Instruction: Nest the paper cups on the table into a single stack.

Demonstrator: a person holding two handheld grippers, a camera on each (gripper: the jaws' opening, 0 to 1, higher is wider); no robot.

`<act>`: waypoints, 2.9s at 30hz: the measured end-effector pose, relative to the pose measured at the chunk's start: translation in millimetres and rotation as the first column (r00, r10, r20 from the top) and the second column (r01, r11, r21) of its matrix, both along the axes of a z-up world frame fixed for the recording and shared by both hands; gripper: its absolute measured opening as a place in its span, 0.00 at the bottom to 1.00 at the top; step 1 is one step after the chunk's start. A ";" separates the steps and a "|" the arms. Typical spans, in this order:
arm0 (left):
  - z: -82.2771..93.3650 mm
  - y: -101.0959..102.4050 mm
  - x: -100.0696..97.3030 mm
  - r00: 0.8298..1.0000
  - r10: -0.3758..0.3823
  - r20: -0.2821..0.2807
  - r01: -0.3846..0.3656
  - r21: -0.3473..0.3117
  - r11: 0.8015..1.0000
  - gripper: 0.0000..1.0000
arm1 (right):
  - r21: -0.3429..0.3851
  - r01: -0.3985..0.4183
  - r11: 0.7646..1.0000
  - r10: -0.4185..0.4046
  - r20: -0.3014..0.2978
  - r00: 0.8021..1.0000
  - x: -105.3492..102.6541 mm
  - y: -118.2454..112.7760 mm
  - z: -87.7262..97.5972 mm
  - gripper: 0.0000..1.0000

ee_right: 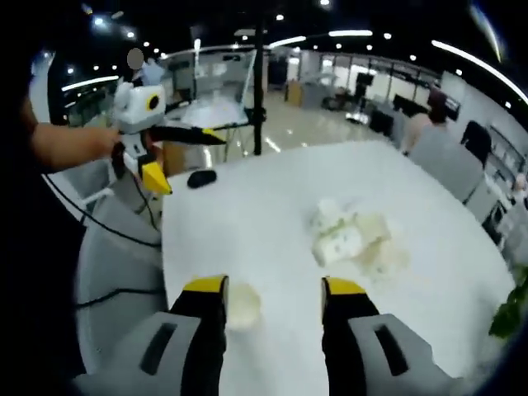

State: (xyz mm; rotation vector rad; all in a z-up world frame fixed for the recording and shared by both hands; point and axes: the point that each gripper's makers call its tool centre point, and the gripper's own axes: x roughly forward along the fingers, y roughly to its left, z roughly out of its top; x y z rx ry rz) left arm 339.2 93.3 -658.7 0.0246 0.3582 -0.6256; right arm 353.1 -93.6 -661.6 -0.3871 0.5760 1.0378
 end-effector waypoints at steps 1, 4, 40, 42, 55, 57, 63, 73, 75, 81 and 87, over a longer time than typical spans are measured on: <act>-0.7 -1.0 0.2 1.000 -0.002 0.000 0.002 0.001 1.000 0.98 | 0.013 0.018 1.000 -0.018 0.004 1.000 1.2 -3.3 0.1 0.45; -4.4 -3.9 0.9 1.000 -0.012 0.002 0.012 0.010 1.000 0.98 | 0.058 0.067 0.996 -0.069 0.045 0.997 6.2 -13.9 2.6 0.47; -17.9 6.5 2.9 0.997 0.002 0.079 -0.003 0.012 1.000 0.98 | 0.337 0.326 0.883 -0.403 0.189 0.896 11.1 -100.5 -25.9 1.00; -18.8 5.7 3.1 0.997 0.000 0.074 -0.001 0.012 1.000 0.98 | 0.334 0.324 0.885 -0.401 0.193 0.896 11.0 -100.3 -27.3 1.00; -18.1 2.5 6.1 0.995 0.010 0.101 -0.008 -0.018 1.000 0.98 | 0.356 0.324 0.877 -0.410 0.200 0.890 27.5 -99.2 -31.3 1.00; -20.2 3.1 6.3 0.996 0.014 0.089 -0.012 -0.018 1.000 0.98 | 0.365 0.316 0.876 -0.406 0.204 0.891 31.9 -96.8 -32.6 1.00; -17.7 2.2 7.2 0.995 0.020 0.096 -0.018 -0.018 1.000 0.98 | 0.381 0.297 0.876 -0.395 0.211 0.894 44.6 -87.0 -34.4 1.00; -14.7 -3.1 10.2 0.997 0.017 0.078 -0.014 -0.032 0.999 0.98 | 0.394 0.297 0.870 -0.403 0.219 0.889 72.4 -81.4 -37.2 1.00; -17.0 -2.8 11.6 0.997 0.021 0.069 -0.019 -0.030 0.999 0.98 | 0.398 0.301 0.866 -0.407 0.216 0.887 78.7 -80.8 -38.6 1.00; -20.4 -3.2 12.1 0.998 0.028 0.062 -0.026 -0.022 0.999 0.98 | 0.405 0.304 0.863 -0.413 0.216 0.885 97.2 -75.8 -43.6 1.00; -26.5 -0.6 12.2 0.998 0.034 0.058 -0.034 -0.009 0.999 0.98 | 0.414 0.303 0.858 -0.415 0.211 0.885 116.7 -69.6 -47.3 1.00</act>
